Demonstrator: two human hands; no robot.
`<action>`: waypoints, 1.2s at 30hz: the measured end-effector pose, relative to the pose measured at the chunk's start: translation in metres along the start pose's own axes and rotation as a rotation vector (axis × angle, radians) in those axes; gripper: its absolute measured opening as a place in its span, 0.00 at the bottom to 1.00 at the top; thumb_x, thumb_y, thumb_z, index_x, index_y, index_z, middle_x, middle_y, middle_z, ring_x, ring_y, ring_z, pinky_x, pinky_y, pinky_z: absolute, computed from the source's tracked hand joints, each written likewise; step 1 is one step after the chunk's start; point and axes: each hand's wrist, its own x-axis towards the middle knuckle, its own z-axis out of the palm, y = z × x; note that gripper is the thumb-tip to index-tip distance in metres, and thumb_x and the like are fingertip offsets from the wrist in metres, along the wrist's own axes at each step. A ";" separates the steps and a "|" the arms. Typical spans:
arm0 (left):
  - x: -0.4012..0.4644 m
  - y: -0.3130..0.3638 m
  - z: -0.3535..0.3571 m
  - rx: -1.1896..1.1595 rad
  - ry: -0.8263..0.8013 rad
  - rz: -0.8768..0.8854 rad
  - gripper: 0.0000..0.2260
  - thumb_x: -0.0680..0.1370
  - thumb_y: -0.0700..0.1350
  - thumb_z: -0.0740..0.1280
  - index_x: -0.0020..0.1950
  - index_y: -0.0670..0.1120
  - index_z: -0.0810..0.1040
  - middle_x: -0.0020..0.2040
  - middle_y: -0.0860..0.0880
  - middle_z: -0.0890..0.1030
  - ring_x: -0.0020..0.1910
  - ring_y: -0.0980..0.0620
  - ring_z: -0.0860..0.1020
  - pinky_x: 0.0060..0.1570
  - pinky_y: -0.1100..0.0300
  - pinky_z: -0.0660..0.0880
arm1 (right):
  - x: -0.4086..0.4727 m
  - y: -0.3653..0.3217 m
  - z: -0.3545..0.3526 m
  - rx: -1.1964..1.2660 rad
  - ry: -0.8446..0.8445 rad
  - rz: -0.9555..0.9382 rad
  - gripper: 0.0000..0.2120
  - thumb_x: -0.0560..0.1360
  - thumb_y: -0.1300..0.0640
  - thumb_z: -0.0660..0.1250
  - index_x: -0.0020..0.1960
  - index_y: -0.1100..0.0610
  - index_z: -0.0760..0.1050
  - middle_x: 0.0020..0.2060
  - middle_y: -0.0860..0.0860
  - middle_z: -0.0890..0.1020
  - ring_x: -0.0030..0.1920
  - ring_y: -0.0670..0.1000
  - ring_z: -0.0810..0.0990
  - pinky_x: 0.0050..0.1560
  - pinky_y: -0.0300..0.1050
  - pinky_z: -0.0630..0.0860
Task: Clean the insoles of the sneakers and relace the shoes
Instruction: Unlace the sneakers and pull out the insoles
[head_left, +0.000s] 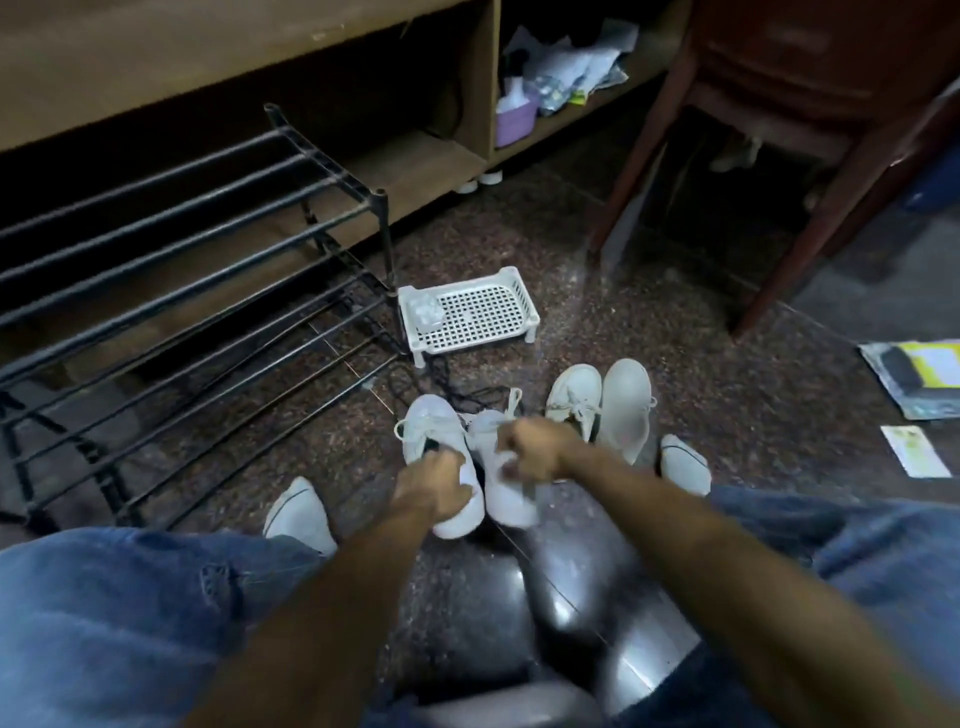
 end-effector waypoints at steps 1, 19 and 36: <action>0.003 -0.002 0.020 -0.015 -0.067 0.027 0.22 0.77 0.49 0.65 0.69 0.46 0.70 0.67 0.43 0.74 0.64 0.41 0.74 0.59 0.52 0.73 | -0.001 0.003 0.022 -0.041 -0.079 -0.001 0.17 0.71 0.54 0.71 0.58 0.56 0.74 0.52 0.56 0.79 0.49 0.57 0.77 0.45 0.46 0.71; 0.063 -0.058 0.083 -0.735 0.027 -0.423 0.15 0.64 0.45 0.63 0.47 0.45 0.81 0.52 0.42 0.82 0.51 0.41 0.80 0.54 0.47 0.78 | 0.059 0.002 0.106 0.121 0.048 0.144 0.12 0.74 0.58 0.61 0.57 0.51 0.75 0.55 0.56 0.80 0.55 0.62 0.78 0.49 0.48 0.73; 0.043 -0.048 0.085 -0.705 0.017 -0.264 0.09 0.71 0.54 0.70 0.34 0.52 0.78 0.40 0.51 0.82 0.44 0.50 0.80 0.43 0.59 0.74 | 0.055 -0.021 0.136 -0.004 -0.043 0.246 0.12 0.75 0.61 0.61 0.58 0.61 0.75 0.56 0.60 0.79 0.58 0.63 0.78 0.54 0.52 0.74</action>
